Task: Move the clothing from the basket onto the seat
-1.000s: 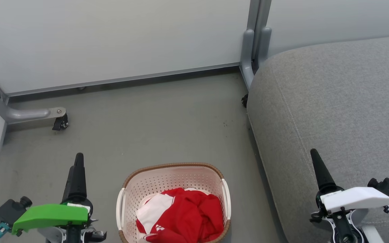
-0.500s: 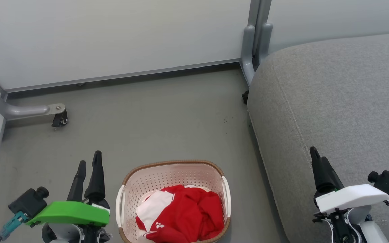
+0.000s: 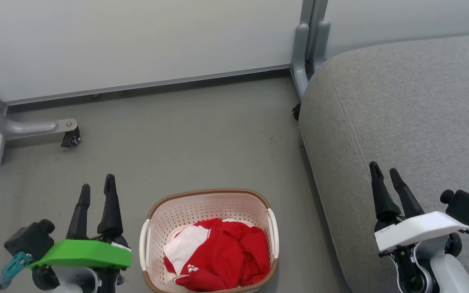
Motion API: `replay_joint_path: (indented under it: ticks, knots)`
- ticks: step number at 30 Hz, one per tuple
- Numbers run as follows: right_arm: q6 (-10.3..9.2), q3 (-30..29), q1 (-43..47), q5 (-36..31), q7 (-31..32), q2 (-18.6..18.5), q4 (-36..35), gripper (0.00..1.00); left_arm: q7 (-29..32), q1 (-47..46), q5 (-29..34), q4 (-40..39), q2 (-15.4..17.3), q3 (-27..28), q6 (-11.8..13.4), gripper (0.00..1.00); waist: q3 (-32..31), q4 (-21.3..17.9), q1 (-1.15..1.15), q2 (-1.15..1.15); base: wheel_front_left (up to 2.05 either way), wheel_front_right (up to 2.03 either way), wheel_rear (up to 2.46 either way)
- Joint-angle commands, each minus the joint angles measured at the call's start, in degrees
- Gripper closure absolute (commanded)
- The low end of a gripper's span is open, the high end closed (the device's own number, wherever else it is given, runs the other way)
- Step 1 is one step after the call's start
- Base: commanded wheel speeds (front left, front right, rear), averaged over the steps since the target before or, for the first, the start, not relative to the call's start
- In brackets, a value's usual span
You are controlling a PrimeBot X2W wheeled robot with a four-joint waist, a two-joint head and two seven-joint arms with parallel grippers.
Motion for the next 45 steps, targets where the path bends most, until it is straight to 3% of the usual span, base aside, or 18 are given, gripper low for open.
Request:
replay_joint_path:
  ticks: [1,14,45]
  knots:
    - [0.03,0.2,-0.9,-2.2,-0.6,-0.2,-1.1,0.0,-0.5,-0.9,2.1,-1.3,0.1,-0.3,0.4,0.0,0.0,0.0,0.0,0.0,0.0,0.0,0.0]
    - [0.03,0.7,2.2,-13.6,-2.6,0.7,-3.3,0.0,-2.5,2.2,9.1,-4.4,0.0,-3.1,4.2,0.0,-1.1,0.0,0.0,0.0,0.0,0.0,0.0]
    - [0.04,2.0,4.2,-29.7,-6.5,1.7,-4.7,0.0,-6.5,4.4,25.7,-6.2,0.2,-6.0,4.0,0.0,-1.6,0.5,0.0,0.0,0.0,0.0,0.0]
